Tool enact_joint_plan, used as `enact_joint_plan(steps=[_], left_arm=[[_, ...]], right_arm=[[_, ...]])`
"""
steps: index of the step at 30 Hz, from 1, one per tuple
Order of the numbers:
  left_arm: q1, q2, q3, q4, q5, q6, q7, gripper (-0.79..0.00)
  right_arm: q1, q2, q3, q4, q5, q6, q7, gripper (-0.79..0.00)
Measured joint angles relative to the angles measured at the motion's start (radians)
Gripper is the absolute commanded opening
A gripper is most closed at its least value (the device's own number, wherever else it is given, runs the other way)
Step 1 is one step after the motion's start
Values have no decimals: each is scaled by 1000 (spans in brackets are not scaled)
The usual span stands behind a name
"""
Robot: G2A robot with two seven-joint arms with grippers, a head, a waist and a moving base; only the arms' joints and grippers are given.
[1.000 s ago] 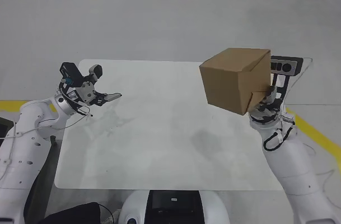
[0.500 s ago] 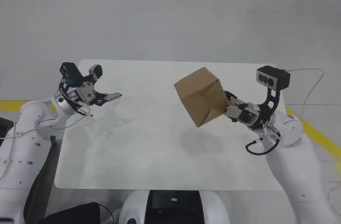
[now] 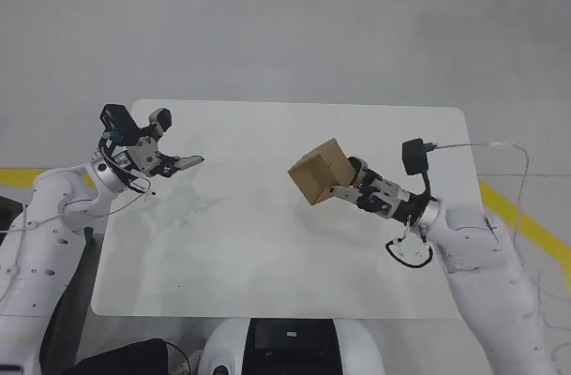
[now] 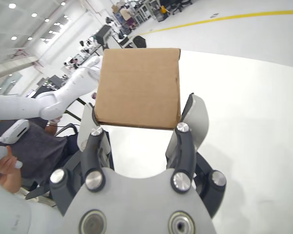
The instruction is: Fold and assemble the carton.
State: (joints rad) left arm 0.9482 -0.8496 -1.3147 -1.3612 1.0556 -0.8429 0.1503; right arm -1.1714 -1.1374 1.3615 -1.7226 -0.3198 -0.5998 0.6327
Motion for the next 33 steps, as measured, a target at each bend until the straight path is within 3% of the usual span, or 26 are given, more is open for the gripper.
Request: enact_joint_plan(steps=[8,15,24,31,33], left_arm=[[0,0,0,0,0,0,0,0],[0,0,0,0,0,0,0,0],[0,0,0,0,0,0,0,0],[0,0,0,0,0,0,0,0],[0,0,0,0,0,0,0,0]], right_arm=[[-77,-3,-23,-61,-489,231,-216,-785],[-82,-12,-84,-22,-757,415,-299,-785],[-47,-27,-142,80,-794,484,-296,-785],[-53,-31,-168,79,-828,479,-261,-785],[-57,-32,-171,72,-836,480,-253,-431]])
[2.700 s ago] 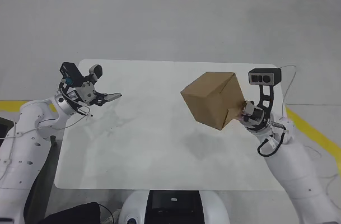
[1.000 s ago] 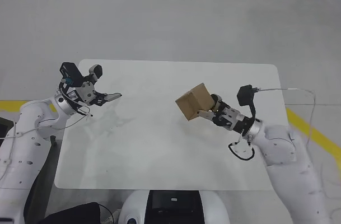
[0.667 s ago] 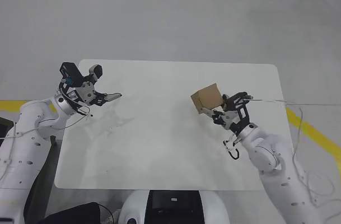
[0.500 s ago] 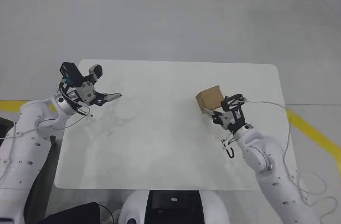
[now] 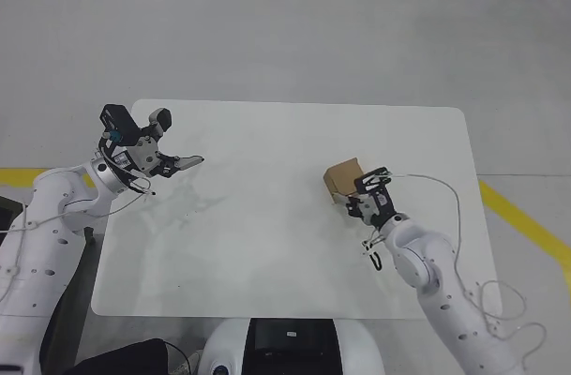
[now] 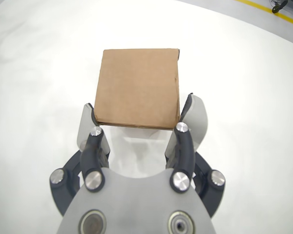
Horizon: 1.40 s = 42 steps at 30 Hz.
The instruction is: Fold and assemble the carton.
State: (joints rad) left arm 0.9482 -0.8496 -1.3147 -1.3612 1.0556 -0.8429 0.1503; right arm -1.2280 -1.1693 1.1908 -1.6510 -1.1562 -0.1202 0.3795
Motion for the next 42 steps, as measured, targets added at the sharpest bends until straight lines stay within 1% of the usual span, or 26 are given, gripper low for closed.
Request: enact_joint_plan(steps=[1,7,14,17,21,24,26,30,33,37,42], left_arm=[[0,0,0,0,0,0,0,0],[0,0,0,0,0,0,0,0],[0,0,0,0,0,0,0,0],[0,0,0,0,0,0,0,0],[0,0,0,0,0,0,0,0],[0,0,0,0,0,0,0,0],[0,0,0,0,0,0,0,0],[0,0,0,0,0,0,0,0],[0,0,0,0,0,0,0,0],[0,0,0,0,0,0,0,0],[0,0,0,0,0,0,0,0]], right_arm=[[-2,0,-1,-3,-3,0,3,0],[-6,-3,-3,-17,-5,0,21,0],[-54,2,31,-91,52,-73,-16,0],[-94,8,59,-145,82,-123,-40,0],[-167,20,127,-222,131,-212,-82,0],[-207,29,189,-242,171,-280,-107,0],[-214,33,223,-237,187,-301,-119,0],[-211,37,289,-195,213,-299,-177,0],[-197,38,328,-152,215,-266,-209,0],[-170,39,354,-98,210,-234,-222,0],[-155,42,374,-72,192,-223,-222,0]])
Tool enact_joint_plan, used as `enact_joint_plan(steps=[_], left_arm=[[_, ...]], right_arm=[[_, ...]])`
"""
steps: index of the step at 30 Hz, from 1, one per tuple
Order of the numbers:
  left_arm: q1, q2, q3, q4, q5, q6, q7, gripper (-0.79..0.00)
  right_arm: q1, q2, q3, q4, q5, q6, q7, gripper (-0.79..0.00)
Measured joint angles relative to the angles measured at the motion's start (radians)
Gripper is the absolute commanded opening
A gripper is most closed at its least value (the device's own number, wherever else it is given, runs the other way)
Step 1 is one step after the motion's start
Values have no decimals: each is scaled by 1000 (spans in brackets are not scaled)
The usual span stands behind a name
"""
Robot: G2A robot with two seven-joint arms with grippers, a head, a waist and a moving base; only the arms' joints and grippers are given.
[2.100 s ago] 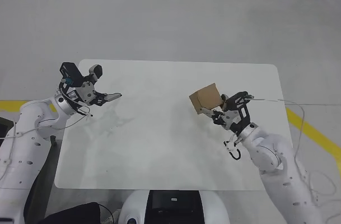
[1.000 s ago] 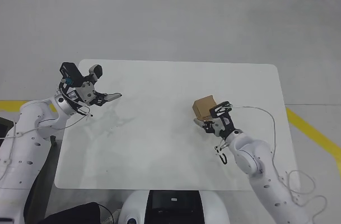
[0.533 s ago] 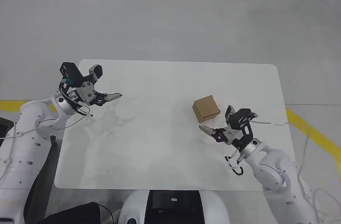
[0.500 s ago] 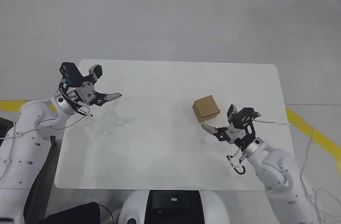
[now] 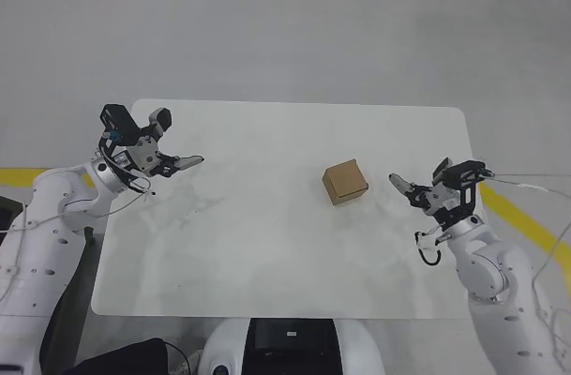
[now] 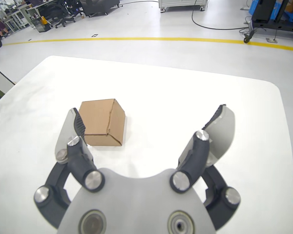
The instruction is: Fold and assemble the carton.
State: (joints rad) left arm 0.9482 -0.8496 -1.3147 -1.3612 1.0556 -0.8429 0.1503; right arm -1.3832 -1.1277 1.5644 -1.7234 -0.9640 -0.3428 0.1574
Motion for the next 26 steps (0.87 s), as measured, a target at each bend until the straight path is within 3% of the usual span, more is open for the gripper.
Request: enact_joint_plan(steps=[5,26], left_arm=[[0,0,0,0,0,0,0,0],[0,0,0,0,0,0,0,-1]], right_arm=[[3,0,5,2,-15,44,25,-1],[4,0,5,1,-15,44,26,-1]])
